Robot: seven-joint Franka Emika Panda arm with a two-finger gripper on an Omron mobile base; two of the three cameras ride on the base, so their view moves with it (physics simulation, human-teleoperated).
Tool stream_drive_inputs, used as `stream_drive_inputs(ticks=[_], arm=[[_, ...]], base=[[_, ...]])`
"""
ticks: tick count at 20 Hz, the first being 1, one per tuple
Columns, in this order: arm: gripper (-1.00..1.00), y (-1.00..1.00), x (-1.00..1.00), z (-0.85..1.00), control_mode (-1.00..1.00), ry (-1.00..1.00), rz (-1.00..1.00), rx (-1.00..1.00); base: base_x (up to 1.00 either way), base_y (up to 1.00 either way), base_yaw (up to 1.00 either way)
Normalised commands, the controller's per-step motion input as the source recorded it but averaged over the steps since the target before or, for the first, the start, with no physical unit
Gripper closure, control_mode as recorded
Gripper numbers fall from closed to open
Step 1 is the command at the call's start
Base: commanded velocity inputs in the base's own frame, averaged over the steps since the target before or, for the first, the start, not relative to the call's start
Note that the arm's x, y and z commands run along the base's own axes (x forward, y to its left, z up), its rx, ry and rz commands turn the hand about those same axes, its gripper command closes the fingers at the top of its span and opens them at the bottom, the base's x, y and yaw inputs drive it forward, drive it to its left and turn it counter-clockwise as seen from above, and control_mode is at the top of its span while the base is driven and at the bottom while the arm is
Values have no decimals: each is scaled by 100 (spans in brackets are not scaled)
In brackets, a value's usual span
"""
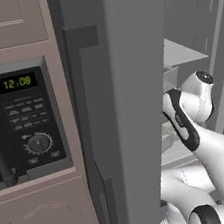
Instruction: Place the bowl with the broccoli and lemon wedge on the top shelf of the fridge. Place the bowl with the fish and steak on the second highest shelf of the fridge.
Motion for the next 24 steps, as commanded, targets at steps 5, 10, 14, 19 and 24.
stream_drive_inputs(ticks=[5, 10, 14, 19, 24], arm=[[100, 0, 75, -30, -100, 0, -3, 0], [100, 0, 79, -23, -100, 0, -1, 0], [100, 0, 94, -21, -100, 0, -1, 0], [-100, 0, 60, -13, -100, -1, 0, 0], [-100, -2, -17, 25, -100, 0, -2, 1]], base=[[0, 0, 0], [0, 0, 0], [0, 0, 0], [0, 0, 0], [0, 0, 0]])
